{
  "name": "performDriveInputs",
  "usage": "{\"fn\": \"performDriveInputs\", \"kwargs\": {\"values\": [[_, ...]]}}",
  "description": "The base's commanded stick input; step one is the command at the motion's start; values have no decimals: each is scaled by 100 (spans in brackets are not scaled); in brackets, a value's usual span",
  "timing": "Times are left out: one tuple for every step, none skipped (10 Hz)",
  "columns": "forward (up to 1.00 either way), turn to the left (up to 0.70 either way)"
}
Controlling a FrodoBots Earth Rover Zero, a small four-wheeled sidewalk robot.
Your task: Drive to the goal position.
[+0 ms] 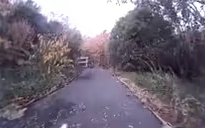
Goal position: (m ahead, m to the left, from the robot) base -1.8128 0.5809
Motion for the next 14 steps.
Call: {"fn": "performDriveInputs", "kwargs": {"values": [[70, 0], [70, 0], [70, 0], [70, 0], [70, 0], [70, 0], [70, 0], [70, 0], [70, 0], [70, 0], [70, 0], [70, 0], [70, 0], [70, 0]]}}
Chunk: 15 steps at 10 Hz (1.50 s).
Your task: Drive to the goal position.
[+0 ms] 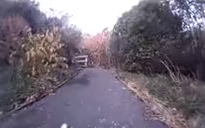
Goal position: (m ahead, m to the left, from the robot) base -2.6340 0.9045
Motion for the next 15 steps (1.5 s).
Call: {"fn": "performDriveInputs", "kwargs": {"values": [[70, 0], [70, 0], [70, 0], [70, 0], [70, 0], [70, 0], [70, 0], [70, 11], [70, 34], [70, 15], [70, 0], [70, 0], [70, 0], [70, 0], [70, 0]]}}
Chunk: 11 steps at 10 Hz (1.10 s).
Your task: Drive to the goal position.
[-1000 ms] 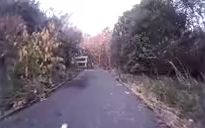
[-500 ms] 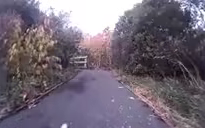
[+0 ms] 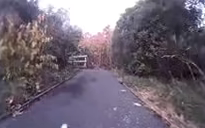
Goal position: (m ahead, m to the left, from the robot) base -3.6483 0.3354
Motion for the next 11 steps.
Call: {"fn": "performDriveInputs", "kwargs": {"values": [[70, 0], [70, 0], [70, 0], [70, 0], [70, 0], [70, 0], [70, 0], [70, 0], [70, 0], [70, 0], [70, 0]]}}
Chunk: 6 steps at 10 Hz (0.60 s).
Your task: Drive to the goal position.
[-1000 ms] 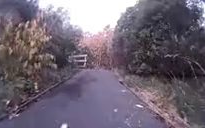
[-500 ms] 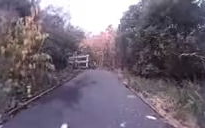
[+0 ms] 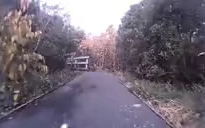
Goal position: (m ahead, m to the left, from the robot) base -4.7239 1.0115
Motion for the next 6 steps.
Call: {"fn": "performDriveInputs", "kwargs": {"values": [[70, 0], [70, 0], [70, 0], [70, 0], [70, 0], [70, 0]]}}
